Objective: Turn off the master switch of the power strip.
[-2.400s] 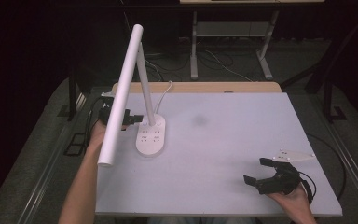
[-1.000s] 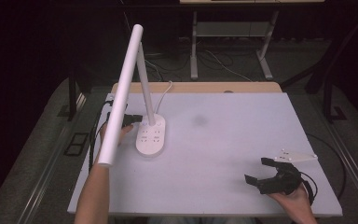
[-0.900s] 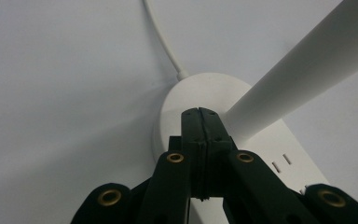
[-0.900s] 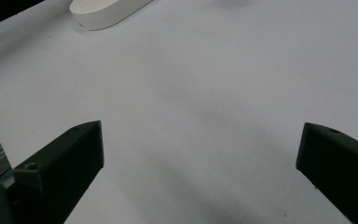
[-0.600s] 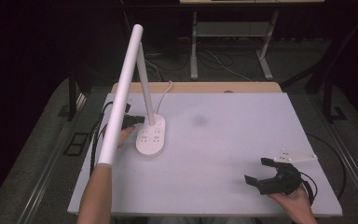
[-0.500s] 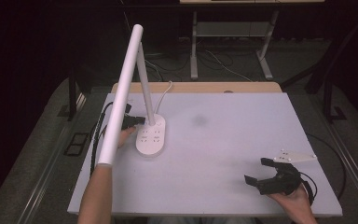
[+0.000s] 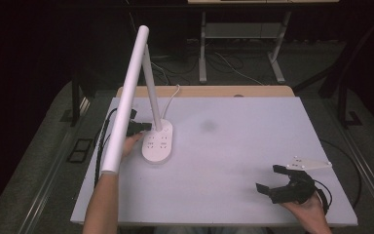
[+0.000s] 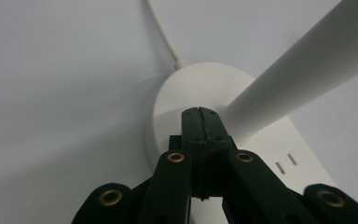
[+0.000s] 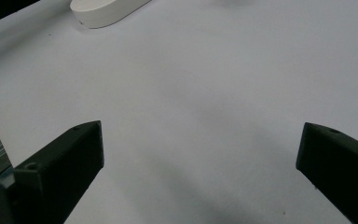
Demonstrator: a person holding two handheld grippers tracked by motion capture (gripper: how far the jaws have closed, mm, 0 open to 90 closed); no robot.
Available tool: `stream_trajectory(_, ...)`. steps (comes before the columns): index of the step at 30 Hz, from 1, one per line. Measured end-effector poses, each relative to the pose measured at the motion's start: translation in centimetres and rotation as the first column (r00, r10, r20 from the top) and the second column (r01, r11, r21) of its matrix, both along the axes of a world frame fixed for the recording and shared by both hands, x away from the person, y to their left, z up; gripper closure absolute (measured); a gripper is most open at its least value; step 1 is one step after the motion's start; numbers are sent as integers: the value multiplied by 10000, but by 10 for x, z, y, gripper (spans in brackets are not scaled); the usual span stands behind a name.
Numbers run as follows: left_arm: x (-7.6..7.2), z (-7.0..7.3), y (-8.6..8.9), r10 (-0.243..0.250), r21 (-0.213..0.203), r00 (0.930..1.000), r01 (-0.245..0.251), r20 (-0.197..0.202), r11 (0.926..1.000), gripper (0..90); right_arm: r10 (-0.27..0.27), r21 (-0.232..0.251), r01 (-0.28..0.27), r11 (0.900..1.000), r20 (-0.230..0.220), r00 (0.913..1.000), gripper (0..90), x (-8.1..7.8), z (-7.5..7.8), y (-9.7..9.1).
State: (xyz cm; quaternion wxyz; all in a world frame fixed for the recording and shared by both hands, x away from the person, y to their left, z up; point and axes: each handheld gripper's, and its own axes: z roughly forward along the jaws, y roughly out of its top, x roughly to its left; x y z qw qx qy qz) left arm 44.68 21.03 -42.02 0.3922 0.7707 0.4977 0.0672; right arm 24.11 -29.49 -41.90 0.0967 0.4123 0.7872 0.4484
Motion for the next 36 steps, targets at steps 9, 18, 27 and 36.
stream_trajectory(9, -1, -3, -3, 32, -203, 10000, -30, 51, 9998, 900, 6, -34, -6, 10000, -15, 10000, 0, 0, 0, -1)
stream_trajectory(18, -2, -4, -6, 260, -186, 9995, -257, 194, 9995, 900, 46, -47, -46, 10000, -49, 10000, 0, -1, 0, 0)
stream_trajectory(27, -4, -3, -9, 273, 116, 9994, -275, 214, 9996, 900, 111, -55, -111, 9999, -19, 9999, 0, -2, 0, 0)
stream_trajectory(36, -4, -4, -8, 482, -95, 9988, -481, 112, 9988, 900, 164, -96, -164, 9998, -73, 9998, 0, -3, 0, 2)
